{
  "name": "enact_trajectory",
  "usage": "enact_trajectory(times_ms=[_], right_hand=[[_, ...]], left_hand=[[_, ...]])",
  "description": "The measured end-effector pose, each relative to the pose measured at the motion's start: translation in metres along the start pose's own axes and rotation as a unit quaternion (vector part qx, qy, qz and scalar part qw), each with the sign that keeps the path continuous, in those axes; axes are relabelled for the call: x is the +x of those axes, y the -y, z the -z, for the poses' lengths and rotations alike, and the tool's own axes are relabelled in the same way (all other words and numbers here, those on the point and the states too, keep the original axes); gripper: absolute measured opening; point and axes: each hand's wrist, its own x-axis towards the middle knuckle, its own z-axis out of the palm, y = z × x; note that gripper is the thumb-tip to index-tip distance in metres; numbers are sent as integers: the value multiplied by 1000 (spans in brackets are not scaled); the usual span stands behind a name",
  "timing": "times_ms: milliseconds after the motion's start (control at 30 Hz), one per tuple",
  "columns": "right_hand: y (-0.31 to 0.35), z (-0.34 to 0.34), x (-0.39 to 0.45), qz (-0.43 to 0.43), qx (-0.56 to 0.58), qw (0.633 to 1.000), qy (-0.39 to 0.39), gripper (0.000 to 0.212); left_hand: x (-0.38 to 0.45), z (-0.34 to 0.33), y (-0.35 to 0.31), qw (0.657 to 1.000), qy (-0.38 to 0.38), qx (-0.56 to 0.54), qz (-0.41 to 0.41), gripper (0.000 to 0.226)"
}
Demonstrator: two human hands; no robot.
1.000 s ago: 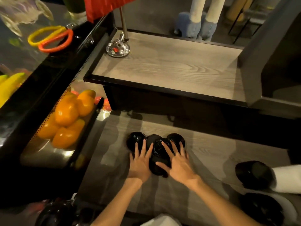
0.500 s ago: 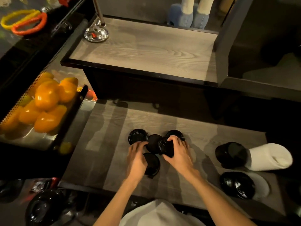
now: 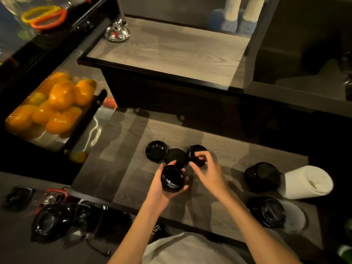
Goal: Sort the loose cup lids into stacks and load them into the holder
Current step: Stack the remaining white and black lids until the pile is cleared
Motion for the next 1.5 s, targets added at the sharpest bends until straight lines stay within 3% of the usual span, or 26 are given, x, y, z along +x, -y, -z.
enact_trajectory(times_ms=[67, 133, 233, 433, 567, 667, 833, 933, 1000, 1100, 1300, 1400, 1500], right_hand=[[-18, 5, 23, 11, -156, 987, 19, 57], [-32, 7, 38, 2, -271, 957, 107, 80], [-43, 2, 44, -1, -311, 940, 138, 84], [-38, 5, 45, 13, -252, 967, 27, 40], [-16, 17, 30, -68, -72, 995, -26, 31], [2, 25, 16, -120, 79, 990, 7, 26], [28, 29, -2, -111, 202, 969, 83, 31], [35, 28, -6, -69, 135, 982, 116, 31], [38, 27, -8, -27, 54, 994, 91, 32], [52, 32, -16, -19, 19, 999, 47, 38], [68, 38, -28, -1, -57, 995, 77, 80], [70, 40, -27, -4, -17, 997, 73, 76], [70, 55, -23, -38, 103, 993, 51, 74]], left_hand=[[-6, 3, -2, 1000, -1, -20, 0, 51], [-8, 5, 0, 999, -7, -38, 8, 51], [-9, 7, 1, 999, -6, -41, 6, 53], [-7, 12, 0, 999, -3, -37, -11, 53], [-6, 10, -3, 999, 4, 7, -33, 50], [-7, 5, -5, 998, 6, 41, -40, 49], [-13, -9, -4, 996, 63, 56, -36, 50], [-20, -21, 0, 992, 114, 38, -24, 51], [-23, -26, 2, 990, 136, 33, -25, 48], [-23, -30, 3, 988, 145, 37, -36, 45], [-27, -35, 3, 987, 131, 67, -61, 42], [-28, -33, 3, 988, 120, 70, -69, 45], [-29, -28, 2, 990, 123, 34, -66, 50]])
